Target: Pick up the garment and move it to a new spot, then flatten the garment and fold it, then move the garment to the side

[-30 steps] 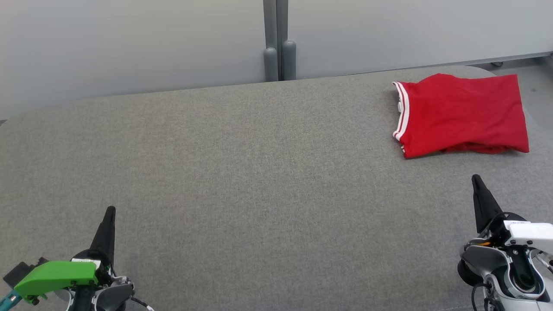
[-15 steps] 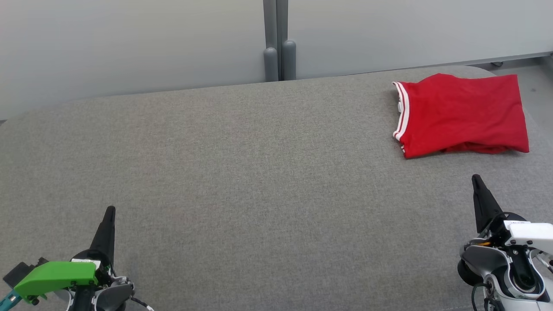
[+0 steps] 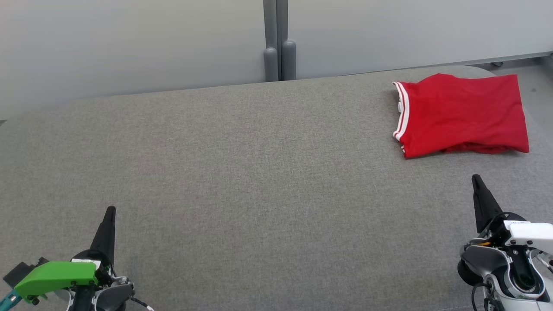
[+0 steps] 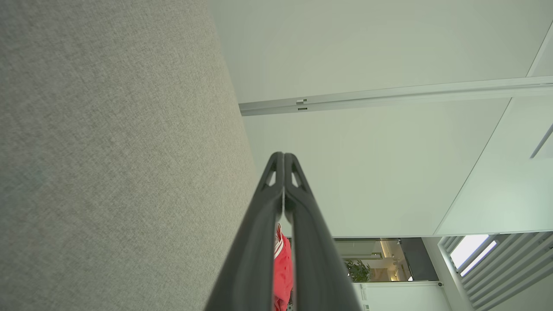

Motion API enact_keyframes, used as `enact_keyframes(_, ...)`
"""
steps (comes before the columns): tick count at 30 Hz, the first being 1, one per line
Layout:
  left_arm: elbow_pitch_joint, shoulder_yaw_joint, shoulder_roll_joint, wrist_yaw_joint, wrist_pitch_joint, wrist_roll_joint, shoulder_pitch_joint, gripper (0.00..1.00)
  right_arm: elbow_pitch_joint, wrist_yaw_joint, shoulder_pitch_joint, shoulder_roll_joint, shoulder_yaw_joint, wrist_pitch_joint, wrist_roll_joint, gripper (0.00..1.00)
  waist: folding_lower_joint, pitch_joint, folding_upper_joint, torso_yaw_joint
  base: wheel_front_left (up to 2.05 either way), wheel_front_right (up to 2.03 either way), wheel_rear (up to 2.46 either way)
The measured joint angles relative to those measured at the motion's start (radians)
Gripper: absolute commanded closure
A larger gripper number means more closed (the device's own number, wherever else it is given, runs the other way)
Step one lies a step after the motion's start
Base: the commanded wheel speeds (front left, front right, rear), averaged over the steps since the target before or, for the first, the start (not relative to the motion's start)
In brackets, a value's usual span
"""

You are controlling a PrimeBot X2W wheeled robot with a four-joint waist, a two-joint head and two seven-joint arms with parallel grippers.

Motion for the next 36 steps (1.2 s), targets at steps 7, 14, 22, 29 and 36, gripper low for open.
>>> enact_keyframes(7,0.0,0.0,0.0,0.0,0.0,0.0,0.0,1.0,0.0,0.0,0.0,0.0,0.0,0.0,0.0,1.0,0.0,0.0,0.0,0.0,0.0,0.0,0.0)
enact_keyframes(14,0.001,0.0,0.0,0.0,0.0,0.0,0.0,1.0,0.0,0.0,0.0,0.0,0.0,0.0,0.0,1.0,0.0,0.0,0.0,0.0,0.0,0.0,0.0)
enact_keyframes(22,0.001,0.0,0.0,0.0,0.0,0.0,0.0,1.0,0.0,0.0,0.0,0.0,0.0,0.0,0.0,1.0,0.0,0.0,0.0,0.0,0.0,0.0,0.0)
enact_keyframes(29,0.001,0.001,0.0,0.0,0.0,0.0,0.0,1.0,0.0,0.0,0.0,0.0,0.0,0.0,0.0,1.0,0.0,0.0,0.0,0.0,0.0,0.0,0.0)
enact_keyframes(36,0.001,0.001,0.0,0.0,0.0,0.0,0.0,1.0,0.0,0.0,0.0,0.0,0.0,0.0,0.0,1.0,0.0,0.0,0.0,0.0,0.0,0.0,0.0)
